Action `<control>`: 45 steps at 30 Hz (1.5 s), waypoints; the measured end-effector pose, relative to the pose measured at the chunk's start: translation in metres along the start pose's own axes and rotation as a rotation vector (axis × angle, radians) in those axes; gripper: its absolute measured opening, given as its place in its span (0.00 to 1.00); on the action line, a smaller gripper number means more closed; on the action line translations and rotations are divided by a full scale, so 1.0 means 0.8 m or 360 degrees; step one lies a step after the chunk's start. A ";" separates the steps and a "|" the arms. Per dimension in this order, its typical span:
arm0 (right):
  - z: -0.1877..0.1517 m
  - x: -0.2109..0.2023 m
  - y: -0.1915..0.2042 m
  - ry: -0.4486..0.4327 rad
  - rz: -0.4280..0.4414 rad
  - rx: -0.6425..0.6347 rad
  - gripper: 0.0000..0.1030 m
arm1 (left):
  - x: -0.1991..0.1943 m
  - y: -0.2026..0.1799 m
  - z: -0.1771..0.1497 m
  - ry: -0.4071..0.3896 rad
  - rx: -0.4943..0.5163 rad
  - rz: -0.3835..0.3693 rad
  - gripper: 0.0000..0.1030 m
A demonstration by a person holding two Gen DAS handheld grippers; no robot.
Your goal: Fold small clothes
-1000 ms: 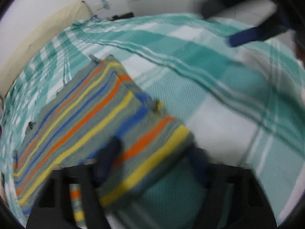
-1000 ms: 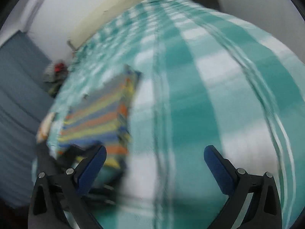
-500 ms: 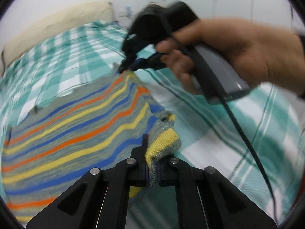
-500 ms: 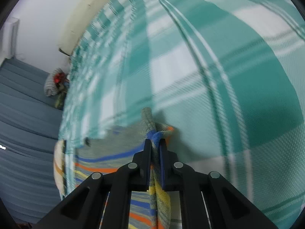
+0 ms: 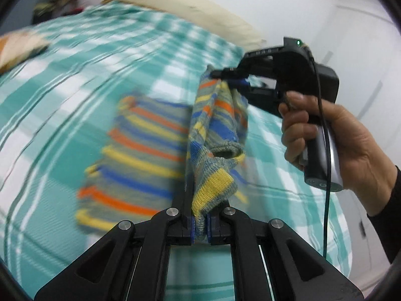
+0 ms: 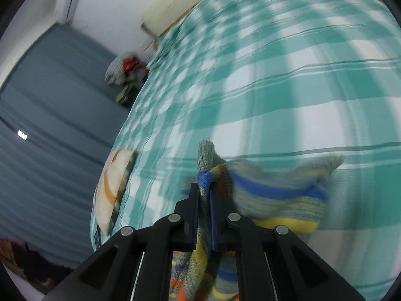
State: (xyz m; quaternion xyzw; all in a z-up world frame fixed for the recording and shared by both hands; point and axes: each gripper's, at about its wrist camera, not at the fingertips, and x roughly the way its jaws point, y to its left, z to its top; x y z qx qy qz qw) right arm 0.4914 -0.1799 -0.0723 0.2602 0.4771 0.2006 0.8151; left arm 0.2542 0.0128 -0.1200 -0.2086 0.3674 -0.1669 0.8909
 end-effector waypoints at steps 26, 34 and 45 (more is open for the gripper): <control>-0.249 -0.111 -0.032 0.0041 -0.0385 -0.0614 0.45 | 0.044 0.100 0.039 0.0289 0.0113 0.0263 0.02; -0.272 -0.067 0.008 0.0047 -0.0208 -0.0686 0.44 | 0.035 0.093 0.037 0.0329 0.0206 0.0319 0.17; -0.322 -0.064 0.043 -0.0003 -0.0798 -0.0739 0.59 | -0.075 0.099 -0.006 0.0224 0.0306 0.0494 0.81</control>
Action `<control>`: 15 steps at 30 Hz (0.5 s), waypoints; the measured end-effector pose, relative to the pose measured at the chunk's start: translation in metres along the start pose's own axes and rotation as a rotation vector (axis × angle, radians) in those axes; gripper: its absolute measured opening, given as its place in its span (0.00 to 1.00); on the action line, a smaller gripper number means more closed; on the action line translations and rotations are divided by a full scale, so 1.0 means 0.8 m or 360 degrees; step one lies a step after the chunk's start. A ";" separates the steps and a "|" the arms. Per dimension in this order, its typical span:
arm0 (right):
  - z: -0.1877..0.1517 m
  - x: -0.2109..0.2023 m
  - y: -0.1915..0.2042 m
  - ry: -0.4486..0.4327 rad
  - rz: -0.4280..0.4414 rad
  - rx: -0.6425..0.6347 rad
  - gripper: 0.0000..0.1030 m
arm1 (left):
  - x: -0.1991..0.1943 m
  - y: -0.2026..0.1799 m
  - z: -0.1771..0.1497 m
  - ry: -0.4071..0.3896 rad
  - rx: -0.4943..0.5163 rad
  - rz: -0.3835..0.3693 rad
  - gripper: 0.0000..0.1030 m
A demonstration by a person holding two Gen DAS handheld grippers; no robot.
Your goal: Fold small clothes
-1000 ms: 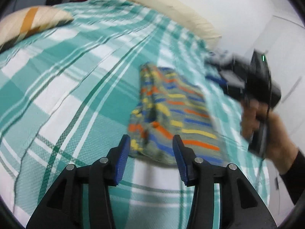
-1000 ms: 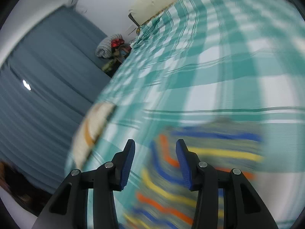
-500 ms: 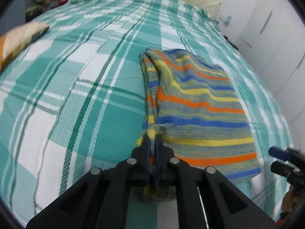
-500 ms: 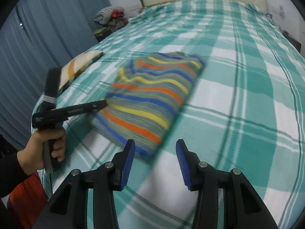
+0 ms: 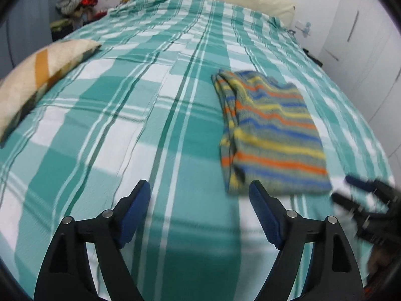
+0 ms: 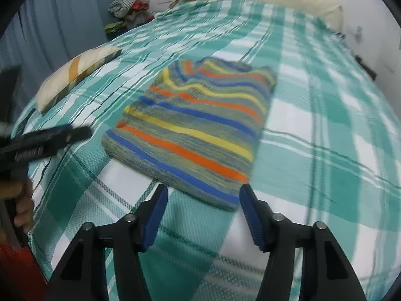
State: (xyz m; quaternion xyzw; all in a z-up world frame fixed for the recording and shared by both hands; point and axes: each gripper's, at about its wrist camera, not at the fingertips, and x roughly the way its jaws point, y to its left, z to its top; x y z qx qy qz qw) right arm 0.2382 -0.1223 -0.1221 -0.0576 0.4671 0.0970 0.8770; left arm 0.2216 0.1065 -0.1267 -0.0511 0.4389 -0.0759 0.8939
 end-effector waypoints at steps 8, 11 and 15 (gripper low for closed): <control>-0.009 -0.020 -0.008 0.0030 -0.0175 0.0028 0.59 | -0.004 -0.006 -0.032 0.0058 0.0020 0.0032 0.81; -0.013 -0.027 -0.013 0.0028 -0.0215 0.0025 0.59 | -0.009 -0.009 -0.034 0.0048 0.0041 0.0040 0.81; -0.014 -0.031 -0.020 0.0024 -0.0264 0.0013 0.59 | -0.010 -0.012 -0.032 0.0043 0.0053 0.0040 0.81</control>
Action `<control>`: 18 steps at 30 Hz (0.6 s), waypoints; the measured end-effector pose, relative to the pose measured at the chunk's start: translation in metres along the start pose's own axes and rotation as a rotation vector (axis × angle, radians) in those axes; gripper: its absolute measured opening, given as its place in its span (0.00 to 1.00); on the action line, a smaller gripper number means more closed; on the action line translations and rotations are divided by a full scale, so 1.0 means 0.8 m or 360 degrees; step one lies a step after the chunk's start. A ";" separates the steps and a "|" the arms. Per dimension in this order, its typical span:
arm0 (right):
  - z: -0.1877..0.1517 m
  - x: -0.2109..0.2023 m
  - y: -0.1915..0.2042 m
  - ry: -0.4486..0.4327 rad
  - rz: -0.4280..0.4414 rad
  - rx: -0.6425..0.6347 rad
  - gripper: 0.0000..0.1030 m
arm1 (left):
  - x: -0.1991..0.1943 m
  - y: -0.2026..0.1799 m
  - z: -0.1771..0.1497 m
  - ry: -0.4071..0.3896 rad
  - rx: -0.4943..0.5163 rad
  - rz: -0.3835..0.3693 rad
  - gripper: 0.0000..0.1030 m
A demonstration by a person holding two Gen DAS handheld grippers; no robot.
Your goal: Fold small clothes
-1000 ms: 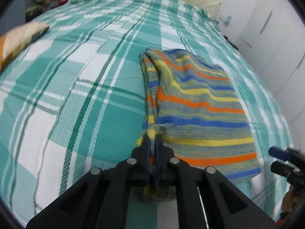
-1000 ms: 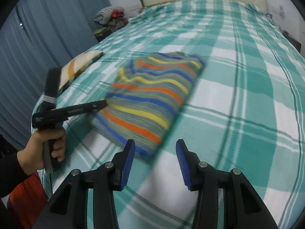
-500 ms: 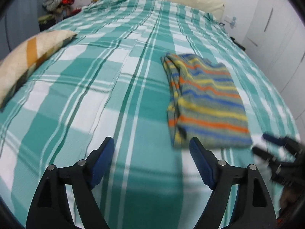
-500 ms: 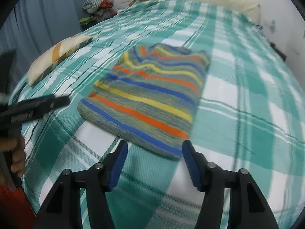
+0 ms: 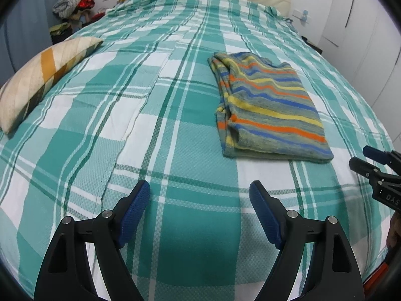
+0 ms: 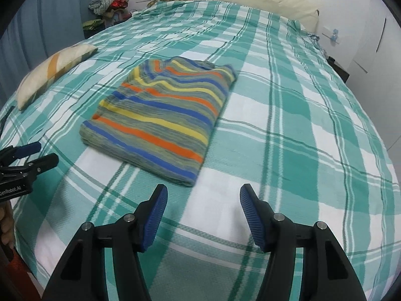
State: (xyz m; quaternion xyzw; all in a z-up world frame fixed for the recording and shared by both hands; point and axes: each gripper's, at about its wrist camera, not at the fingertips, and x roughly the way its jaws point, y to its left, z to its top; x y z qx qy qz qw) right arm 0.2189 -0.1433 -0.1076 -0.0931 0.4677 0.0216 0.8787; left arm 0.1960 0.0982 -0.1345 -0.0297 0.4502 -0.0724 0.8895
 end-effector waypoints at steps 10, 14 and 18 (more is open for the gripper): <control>0.004 0.016 -0.012 0.0027 -0.0012 -0.0022 0.59 | -0.004 -0.001 0.043 -0.0035 -0.0013 -0.0130 0.81; 0.022 0.028 -0.024 0.0020 0.0117 0.0021 0.58 | 0.013 -0.001 0.110 -0.0042 -0.0066 -0.0286 0.81; 0.078 0.040 -0.027 -0.0085 0.0317 0.0046 0.58 | 0.075 -0.028 0.171 0.0025 0.0064 -0.0309 0.81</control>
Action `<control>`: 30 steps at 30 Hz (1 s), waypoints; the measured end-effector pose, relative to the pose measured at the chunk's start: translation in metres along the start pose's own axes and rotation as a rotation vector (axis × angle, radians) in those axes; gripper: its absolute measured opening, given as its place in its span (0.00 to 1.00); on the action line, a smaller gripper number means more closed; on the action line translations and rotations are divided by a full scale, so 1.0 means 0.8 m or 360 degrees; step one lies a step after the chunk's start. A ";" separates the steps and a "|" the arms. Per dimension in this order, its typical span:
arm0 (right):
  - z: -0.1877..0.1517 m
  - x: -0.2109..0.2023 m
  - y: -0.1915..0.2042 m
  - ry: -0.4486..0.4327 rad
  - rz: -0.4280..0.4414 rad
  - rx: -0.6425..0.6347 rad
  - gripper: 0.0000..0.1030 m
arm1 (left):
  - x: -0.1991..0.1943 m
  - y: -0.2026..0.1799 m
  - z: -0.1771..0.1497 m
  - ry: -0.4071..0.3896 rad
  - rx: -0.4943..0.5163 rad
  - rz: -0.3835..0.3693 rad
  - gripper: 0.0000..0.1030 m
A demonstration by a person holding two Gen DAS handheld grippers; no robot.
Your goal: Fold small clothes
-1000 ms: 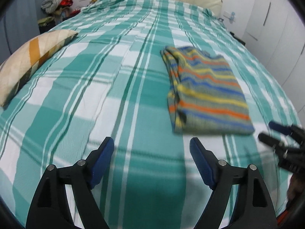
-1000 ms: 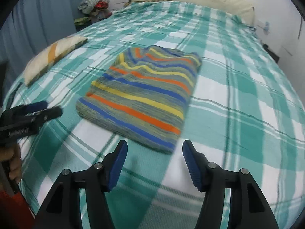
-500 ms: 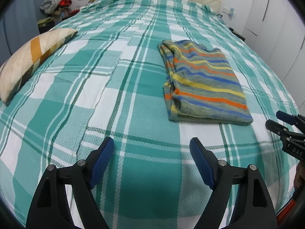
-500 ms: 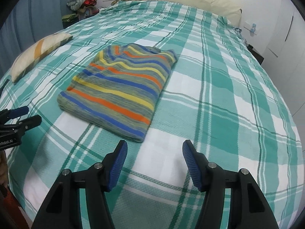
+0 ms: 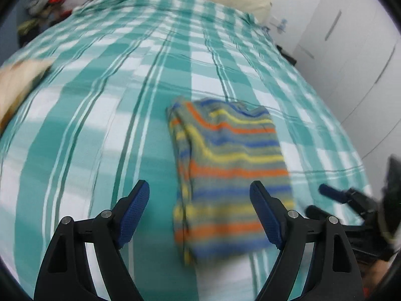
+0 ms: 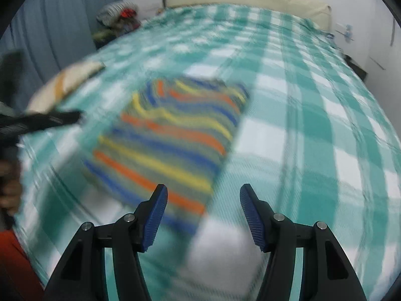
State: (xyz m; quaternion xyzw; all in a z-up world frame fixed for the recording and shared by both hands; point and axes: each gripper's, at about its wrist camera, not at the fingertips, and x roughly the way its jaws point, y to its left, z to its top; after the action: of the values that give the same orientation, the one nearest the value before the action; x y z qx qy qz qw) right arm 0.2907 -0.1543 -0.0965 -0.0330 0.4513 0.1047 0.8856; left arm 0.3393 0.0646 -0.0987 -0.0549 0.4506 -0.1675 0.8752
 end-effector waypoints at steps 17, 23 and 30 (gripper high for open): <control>0.098 0.088 -0.043 -0.0048 0.0361 0.0104 0.55 | 0.099 0.037 0.061 0.0030 -0.0071 -0.0088 0.78; 0.106 0.186 -0.068 0.0173 0.0254 0.0267 0.56 | 0.140 0.057 0.076 0.0133 -0.0209 0.0106 0.76; 0.077 0.070 -0.053 0.0014 0.0296 0.0192 0.56 | 0.030 0.042 0.006 0.0058 -0.0046 -0.0154 0.75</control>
State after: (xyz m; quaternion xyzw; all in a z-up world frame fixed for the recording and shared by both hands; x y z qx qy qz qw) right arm 0.3805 -0.1773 -0.1069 0.0619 0.4617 0.1590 0.8704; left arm 0.3646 0.0877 -0.1228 -0.0863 0.4658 -0.2041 0.8567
